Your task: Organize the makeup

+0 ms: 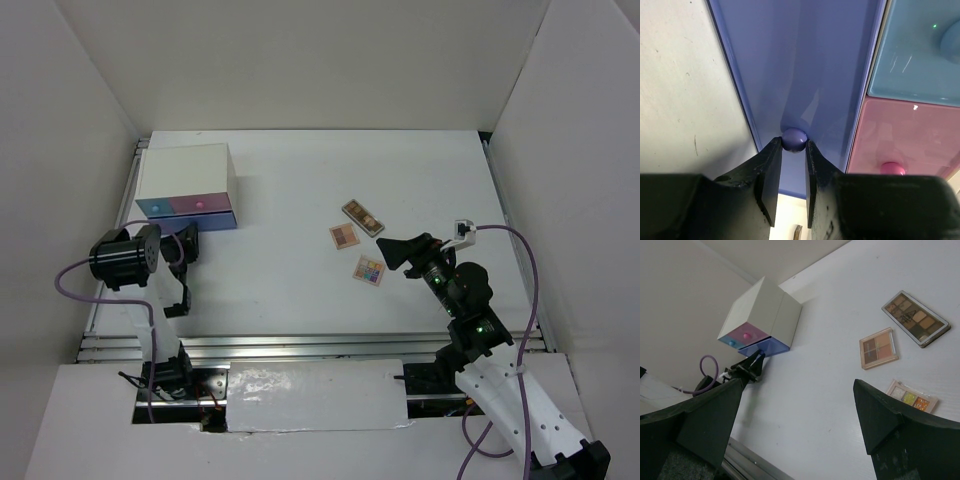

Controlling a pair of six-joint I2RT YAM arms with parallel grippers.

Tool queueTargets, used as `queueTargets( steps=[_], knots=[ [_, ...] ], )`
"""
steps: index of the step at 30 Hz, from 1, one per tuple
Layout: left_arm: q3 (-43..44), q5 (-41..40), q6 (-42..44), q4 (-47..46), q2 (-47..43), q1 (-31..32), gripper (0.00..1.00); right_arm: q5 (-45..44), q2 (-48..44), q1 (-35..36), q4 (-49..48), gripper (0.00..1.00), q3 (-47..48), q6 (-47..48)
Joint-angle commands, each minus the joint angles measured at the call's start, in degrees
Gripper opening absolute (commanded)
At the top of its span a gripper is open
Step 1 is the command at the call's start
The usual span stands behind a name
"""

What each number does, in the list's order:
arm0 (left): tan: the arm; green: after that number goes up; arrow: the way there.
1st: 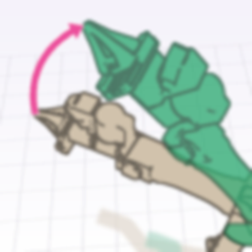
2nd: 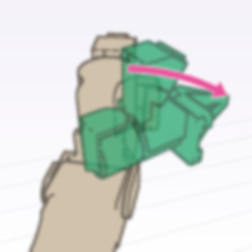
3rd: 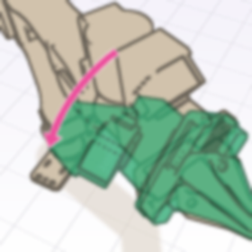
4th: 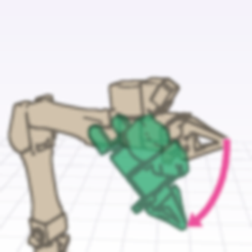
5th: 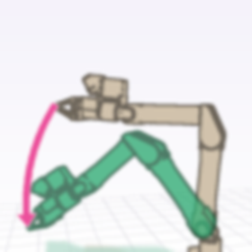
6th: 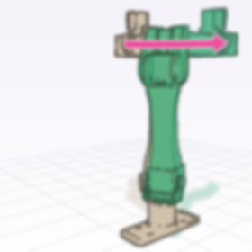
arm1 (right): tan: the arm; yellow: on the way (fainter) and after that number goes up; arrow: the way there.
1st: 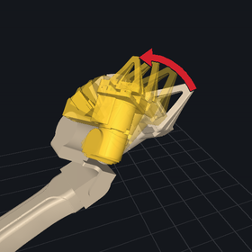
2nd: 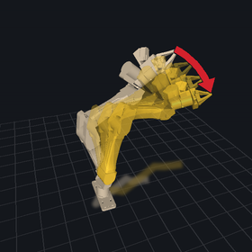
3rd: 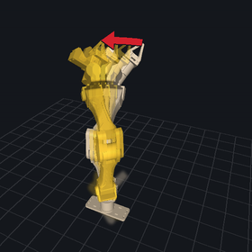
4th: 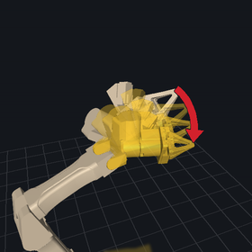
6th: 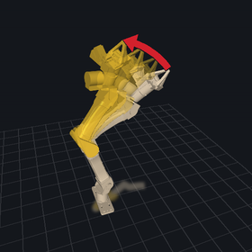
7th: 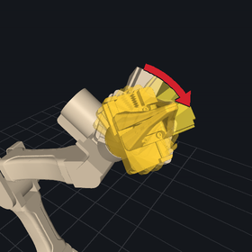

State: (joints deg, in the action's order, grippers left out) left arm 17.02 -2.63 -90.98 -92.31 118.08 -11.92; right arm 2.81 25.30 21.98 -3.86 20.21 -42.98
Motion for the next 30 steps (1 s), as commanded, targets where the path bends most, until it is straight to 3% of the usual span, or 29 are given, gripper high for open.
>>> queueTargets(
  steps=[1, 8, 11, 16, 24, 30],
  knots=[
    [0.99, 2.10, 2.47, -4.33, -0.81, -1.26, 0.05, 0.27, -0.16, 0.08, -3.00, 1.00, 0.01, 0.62],
    [3.29, 2.90, 9.76, 26.69, -20.68, -1.08, 0.00, 0.62, -0.07, 0.08, -3.35, 1.00, -0.08, 0.53],
    [2.59, 0.09, 10.56, 32.35, -25.61, -1.17, 0.00, 0.79, -0.16, 0.08, -3.44, 1.00, -0.17, 0.44],
    [0.39, 0.61, 9.60, 28.96, -22.99, -1.17, 0.00, 0.44, -1.04, 0.17, -2.91, 1.00, -0.08, 0.53],
    [-4.70, 1.76, 5.73, 11.92, -11.83, -1.17, 0.00, 0.71, -0.95, 0.17, -2.82, 1.00, 0.01, 0.53],
    [-8.31, 1.05, 6.95, 10.40, -14.45, -1.17, 0.00, 0.71, -0.69, 0.17, -3.08, 1.00, -0.08, 0.53]
  ],
)
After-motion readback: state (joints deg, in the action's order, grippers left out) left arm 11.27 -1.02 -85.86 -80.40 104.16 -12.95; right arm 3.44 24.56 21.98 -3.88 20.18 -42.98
